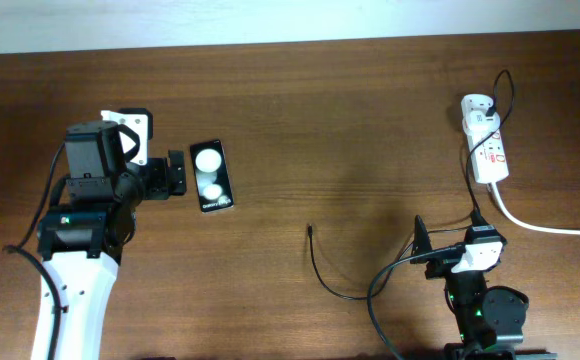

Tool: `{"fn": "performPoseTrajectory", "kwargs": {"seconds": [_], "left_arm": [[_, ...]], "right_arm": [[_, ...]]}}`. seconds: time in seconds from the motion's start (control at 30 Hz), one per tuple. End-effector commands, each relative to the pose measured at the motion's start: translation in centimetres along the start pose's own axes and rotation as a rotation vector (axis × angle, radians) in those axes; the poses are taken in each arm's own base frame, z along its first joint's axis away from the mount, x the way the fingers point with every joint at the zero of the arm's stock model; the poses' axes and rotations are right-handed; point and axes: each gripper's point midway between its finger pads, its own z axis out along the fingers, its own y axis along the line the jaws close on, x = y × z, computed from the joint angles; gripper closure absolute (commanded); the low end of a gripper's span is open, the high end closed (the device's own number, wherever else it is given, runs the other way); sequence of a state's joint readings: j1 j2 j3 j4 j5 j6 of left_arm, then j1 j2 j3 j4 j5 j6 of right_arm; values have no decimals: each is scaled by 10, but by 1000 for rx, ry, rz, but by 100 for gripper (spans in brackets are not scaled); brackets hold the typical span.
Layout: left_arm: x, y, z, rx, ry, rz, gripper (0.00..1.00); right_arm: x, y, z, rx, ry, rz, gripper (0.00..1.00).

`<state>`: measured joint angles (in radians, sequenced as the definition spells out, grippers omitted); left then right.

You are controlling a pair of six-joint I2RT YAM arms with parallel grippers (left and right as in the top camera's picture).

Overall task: Plug charger to phone and switch on socket
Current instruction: 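Move the left gripper over the black Galaxy Z Flip5 phone, then lower the left gripper and grasp the phone by its bottom edge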

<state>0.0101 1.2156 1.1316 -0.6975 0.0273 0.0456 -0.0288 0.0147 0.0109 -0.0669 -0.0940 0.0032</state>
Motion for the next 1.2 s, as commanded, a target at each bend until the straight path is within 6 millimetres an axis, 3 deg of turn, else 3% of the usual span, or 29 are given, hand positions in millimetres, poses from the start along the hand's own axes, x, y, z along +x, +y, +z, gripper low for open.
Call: {"fn": "performPoseTrajectory", "kwargs": {"seconds": [0.0,0.4,0.67,0.9,1.13,1.17], "left_arm": [[-10,0,-5,6,-22,9,1],[-3,-1,-2,13,10,8,1],[23,-28,42,86,156,48,1],[24,-31,44,91,164,35,1],[24,-51,53,126,181,23,1],[23,-61,58,141,195,38,1]], "right_arm": [[2,2,0,-9,3,1,1],[2,2,0,-9,3,1,1],[2,2,0,-9,3,0,1],[2,2,0,-9,3,0,1],[2,2,0,-9,3,1,1],[2,2,0,-9,3,1,1]]}}
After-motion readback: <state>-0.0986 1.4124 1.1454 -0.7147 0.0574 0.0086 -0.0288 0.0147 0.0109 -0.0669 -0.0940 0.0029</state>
